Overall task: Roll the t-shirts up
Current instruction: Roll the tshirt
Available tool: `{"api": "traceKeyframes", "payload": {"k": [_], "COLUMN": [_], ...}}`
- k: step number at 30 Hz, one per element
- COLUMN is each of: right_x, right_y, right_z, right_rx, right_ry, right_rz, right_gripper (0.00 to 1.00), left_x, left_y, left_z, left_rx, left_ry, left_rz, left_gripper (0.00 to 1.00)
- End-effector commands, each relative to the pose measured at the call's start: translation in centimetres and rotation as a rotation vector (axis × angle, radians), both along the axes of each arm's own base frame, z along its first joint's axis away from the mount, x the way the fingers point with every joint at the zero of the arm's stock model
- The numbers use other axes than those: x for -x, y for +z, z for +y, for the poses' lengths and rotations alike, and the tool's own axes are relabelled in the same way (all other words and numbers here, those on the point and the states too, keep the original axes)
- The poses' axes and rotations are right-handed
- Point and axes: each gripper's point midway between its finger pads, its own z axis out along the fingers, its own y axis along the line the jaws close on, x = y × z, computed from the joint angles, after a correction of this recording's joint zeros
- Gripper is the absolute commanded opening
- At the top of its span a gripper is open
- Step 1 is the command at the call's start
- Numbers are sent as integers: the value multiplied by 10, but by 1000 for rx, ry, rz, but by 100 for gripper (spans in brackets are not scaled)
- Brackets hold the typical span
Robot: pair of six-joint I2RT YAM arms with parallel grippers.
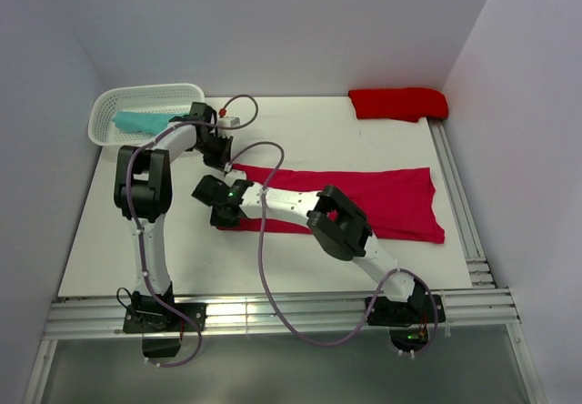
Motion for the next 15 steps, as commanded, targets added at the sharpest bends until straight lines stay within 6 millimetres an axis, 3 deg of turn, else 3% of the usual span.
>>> {"api": "traceKeyframes", "payload": {"k": [1,15], "right_x": [-2,0], "right_y": [42,57], "right_z": [18,2], "right_rx": [-158,-330], "right_ry": [-3,-99], "right_rz": [-23,-22], "right_gripper": [8,2], "left_x": [-7,-18], "left_y": [3,18], "left_z": [14,15], "left_rx": [-147,-289], "left_ry": [37,54], "left_rz": [-46,-94], "left_gripper": [0,0]}}
